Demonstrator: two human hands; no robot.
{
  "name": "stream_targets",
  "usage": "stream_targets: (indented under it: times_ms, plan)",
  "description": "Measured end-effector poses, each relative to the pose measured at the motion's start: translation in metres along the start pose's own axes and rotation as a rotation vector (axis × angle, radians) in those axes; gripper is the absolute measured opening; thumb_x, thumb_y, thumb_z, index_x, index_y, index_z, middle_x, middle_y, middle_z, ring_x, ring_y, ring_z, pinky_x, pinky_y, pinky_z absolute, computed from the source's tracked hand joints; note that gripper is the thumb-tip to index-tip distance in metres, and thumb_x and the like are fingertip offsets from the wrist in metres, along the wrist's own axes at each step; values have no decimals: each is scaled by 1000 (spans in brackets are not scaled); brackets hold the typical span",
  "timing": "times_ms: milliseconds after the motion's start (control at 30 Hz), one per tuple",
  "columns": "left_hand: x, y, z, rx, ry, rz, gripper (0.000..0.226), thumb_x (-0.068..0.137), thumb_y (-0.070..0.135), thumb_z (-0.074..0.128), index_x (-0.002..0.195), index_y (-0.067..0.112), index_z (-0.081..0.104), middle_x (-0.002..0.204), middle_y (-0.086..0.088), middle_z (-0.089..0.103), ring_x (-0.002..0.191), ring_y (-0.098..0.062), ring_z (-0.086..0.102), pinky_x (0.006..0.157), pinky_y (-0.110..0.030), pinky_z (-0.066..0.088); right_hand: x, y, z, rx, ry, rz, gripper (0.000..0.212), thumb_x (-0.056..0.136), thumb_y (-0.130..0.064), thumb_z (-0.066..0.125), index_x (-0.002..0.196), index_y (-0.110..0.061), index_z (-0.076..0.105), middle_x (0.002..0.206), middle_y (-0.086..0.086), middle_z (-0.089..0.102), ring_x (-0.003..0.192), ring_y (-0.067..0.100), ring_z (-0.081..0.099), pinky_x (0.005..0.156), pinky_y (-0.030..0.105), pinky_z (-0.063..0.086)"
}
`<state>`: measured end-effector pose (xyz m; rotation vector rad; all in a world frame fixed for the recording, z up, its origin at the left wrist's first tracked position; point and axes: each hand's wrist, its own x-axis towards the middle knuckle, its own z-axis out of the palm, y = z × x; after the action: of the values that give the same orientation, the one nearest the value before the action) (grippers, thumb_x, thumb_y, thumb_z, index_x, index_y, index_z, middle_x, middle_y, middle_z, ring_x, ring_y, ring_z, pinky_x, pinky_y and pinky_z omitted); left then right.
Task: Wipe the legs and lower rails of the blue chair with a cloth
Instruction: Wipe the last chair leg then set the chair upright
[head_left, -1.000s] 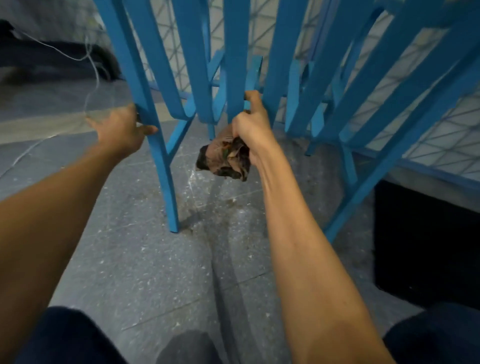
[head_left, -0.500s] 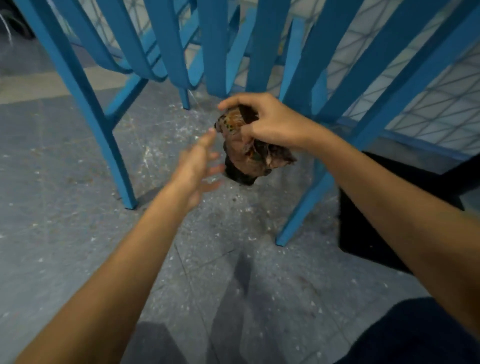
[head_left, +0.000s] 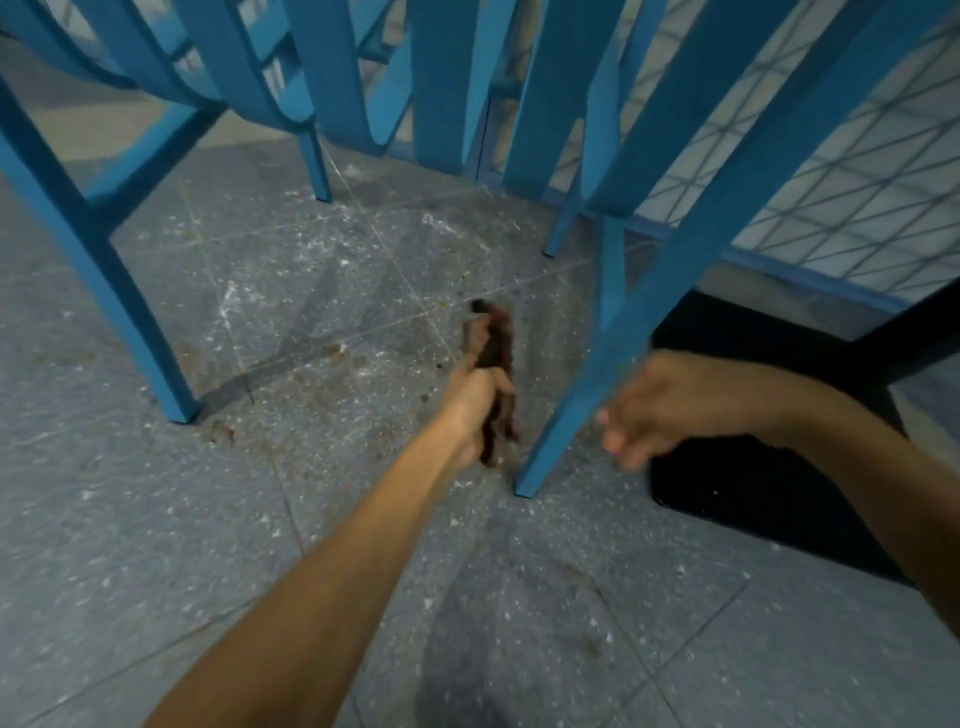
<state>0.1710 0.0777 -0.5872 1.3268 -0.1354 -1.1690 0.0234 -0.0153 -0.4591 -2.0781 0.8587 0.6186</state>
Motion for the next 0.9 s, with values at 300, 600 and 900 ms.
stream_targets:
  times_ms: [300,600,900]
  plan:
    - [17,-119,57,178,-202,595,76,75,-16,39,144,13,25,143,4,41,134,-10,40,111,-26,32,76,54,61,154,705,-105,23,90,-16,62,112,-9,59,104,0,67,98,12,63,82,26,50]
    - [28,-153,50,439,66,132,77,74,-15,45,143,12,23,137,-11,35,128,-28,38,110,-41,33,81,60,66,335,719,-178,23,86,-14,67,107,-14,59,98,-6,66,93,6,63,84,18,51]
    - [-28,-39,83,338,-231,576,95,75,-15,40,151,28,2,157,5,12,145,-14,12,119,-41,17,57,70,27,227,347,-105,31,89,3,52,83,-25,62,75,-16,67,73,-6,61,66,12,46]
